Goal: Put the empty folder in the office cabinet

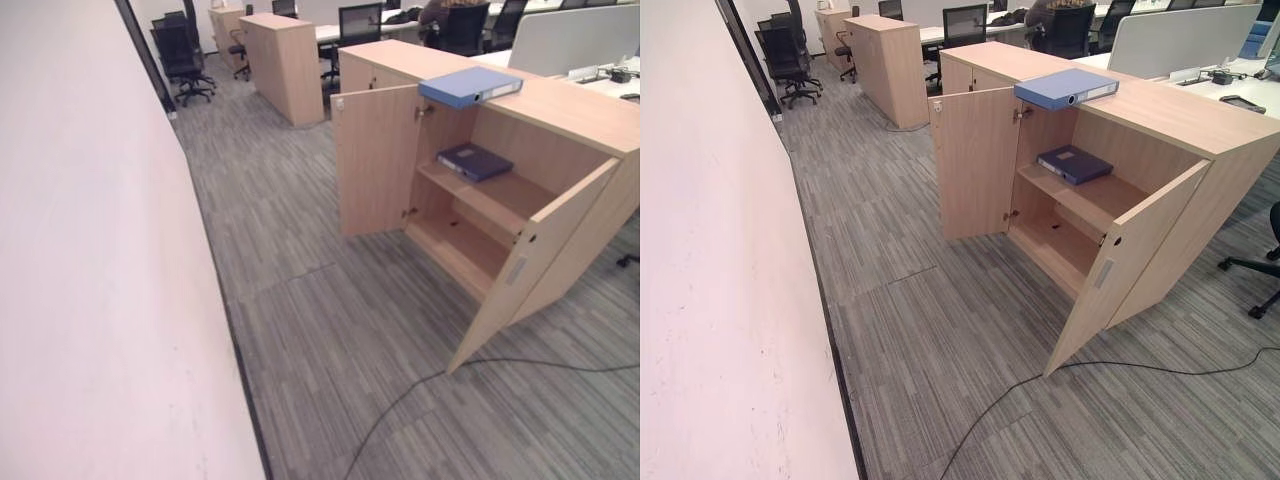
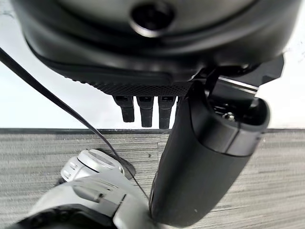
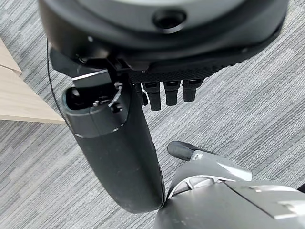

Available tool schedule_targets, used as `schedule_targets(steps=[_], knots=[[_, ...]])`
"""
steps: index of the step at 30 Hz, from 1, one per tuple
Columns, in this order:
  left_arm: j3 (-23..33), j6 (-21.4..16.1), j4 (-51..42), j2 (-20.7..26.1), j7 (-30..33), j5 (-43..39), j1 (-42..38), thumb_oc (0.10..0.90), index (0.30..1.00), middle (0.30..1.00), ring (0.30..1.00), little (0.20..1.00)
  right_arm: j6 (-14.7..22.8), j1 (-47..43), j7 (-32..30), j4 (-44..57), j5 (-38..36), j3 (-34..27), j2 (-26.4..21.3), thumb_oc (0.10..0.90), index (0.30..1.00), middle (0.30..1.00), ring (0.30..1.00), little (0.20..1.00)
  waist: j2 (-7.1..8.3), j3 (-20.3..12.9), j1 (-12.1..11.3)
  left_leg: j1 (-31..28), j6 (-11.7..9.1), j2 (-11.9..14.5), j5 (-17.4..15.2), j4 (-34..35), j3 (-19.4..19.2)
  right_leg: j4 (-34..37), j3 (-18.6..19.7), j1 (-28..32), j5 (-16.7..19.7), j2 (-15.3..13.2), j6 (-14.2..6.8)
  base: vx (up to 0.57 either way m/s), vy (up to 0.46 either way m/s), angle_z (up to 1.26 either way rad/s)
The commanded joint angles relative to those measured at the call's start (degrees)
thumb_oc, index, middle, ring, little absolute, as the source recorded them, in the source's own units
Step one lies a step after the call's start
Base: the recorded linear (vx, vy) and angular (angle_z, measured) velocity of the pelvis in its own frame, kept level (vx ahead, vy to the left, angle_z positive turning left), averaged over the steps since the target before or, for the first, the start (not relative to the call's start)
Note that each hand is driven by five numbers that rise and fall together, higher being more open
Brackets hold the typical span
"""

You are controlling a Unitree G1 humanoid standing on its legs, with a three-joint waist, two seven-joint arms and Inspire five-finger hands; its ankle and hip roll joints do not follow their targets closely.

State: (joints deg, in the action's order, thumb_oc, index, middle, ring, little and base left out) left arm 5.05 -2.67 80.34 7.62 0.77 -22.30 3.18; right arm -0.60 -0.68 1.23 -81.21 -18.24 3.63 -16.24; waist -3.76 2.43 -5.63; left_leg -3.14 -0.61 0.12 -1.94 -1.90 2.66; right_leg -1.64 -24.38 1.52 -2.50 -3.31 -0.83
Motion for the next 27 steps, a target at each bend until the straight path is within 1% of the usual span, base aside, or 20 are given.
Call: schedule_targets(steps=[1, 12, 17, 18, 20, 27], knots=[[3.14, -0.33, 3.96, 4.47, 1.56, -2.66, 2.2, 0.8, 0.9, 0.9, 0.9, 0.9, 0.07, -1.87, -0.08, -1.67, -0.32, 1.73, 0.73, 0.8, 0.9, 0.9, 0.9, 0.9, 4.25, 0.89, -1.49, 0.21, -1.47, -3.41, 1.62, 6.9, 1.61, 6.64, -1.56, 6.49, 1.75, -2.23, -3.58, 0.0, 0.0, 0.0], [0.36, 0.19, 3.75, 4.41, -0.77, -0.64, 1.36, 0.8, 0.9, 0.9, 0.9, 0.9, -0.25, -2.32, 0.41, -0.98, 0.88, 3.05, 0.78, 0.8, 0.9, 0.9, 0.9, 0.9, 4.44, 0.88, -0.83, -0.01, -1.44, -3.25, 1.27, 6.9, 1.4, 6.64, -1.28, 6.55, 1.6, -2.05, -3.36, 0.0, -0.002, 0.02], [1.2, 0.56, 4.24, 4.36, -0.84, -1.88, 1.38, 0.8, 0.9, 0.9, 0.9, 0.9, -0.35, -2.39, 0.43, -1.08, 0.81, 3.01, 0.92, 0.8, 0.9, 0.9, 0.9, 0.9, 4.54, 0.84, -0.78, -0.16, -1.43, -3.23, 1.19, 6.9, 1.69, 6.64, -1.17, 6.71, 1.39, -2.0, -3.29, 0.0, 0.0, 0.0], [1.04, 0.56, 4.42, 4.4, -0.62, -1.03, 1.38, 0.8, 0.9, 0.9, 0.9, 0.9, -0.46, -2.41, 0.51, -1.15, 1.04, 3.14, 0.92, 0.8, 0.9, 0.9, 0.9, 0.9, 4.54, 0.84, -0.71, -0.18, -1.44, -3.29, 1.18, 6.9, 1.76, 6.64, -1.16, 6.76, 1.44, -2.04, -3.3, 0.0, 0.0, 0.0], [0.6, 0.14, 4.46, 4.91, 1.83, 2.35, 1.05, 0.8, 0.9, 0.9, 0.9, 0.9, -0.51, -2.34, 0.26, -1.33, 1.96, 3.46, 1.07, 0.8, 0.9, 0.9, 0.9, 0.9, 4.59, 0.81, -0.77, -0.16, -1.45, -3.43, 1.16, 6.9, 2.13, 6.64, -1.36, 6.98, 1.39, -2.18, -3.21, 0.0, 0.0, 0.0], [-0.2, -0.11, 3.65, 4.86, 2.36, 3.48, 0.86, 0.8, 0.9, 0.9, 0.9, 0.9, -0.7, -1.98, -0.1, -1.85, 2.63, 3.19, 0.86, 0.8, 0.9, 0.9, 0.9, 0.9, 4.61, 0.93, -0.94, -0.08, -1.44, -3.68, 1.2, 6.9, 3.08, 6.64, -2.38, 7.39, 1.21, -2.3, -3.11, 0.0, -0.012, 0.07]])
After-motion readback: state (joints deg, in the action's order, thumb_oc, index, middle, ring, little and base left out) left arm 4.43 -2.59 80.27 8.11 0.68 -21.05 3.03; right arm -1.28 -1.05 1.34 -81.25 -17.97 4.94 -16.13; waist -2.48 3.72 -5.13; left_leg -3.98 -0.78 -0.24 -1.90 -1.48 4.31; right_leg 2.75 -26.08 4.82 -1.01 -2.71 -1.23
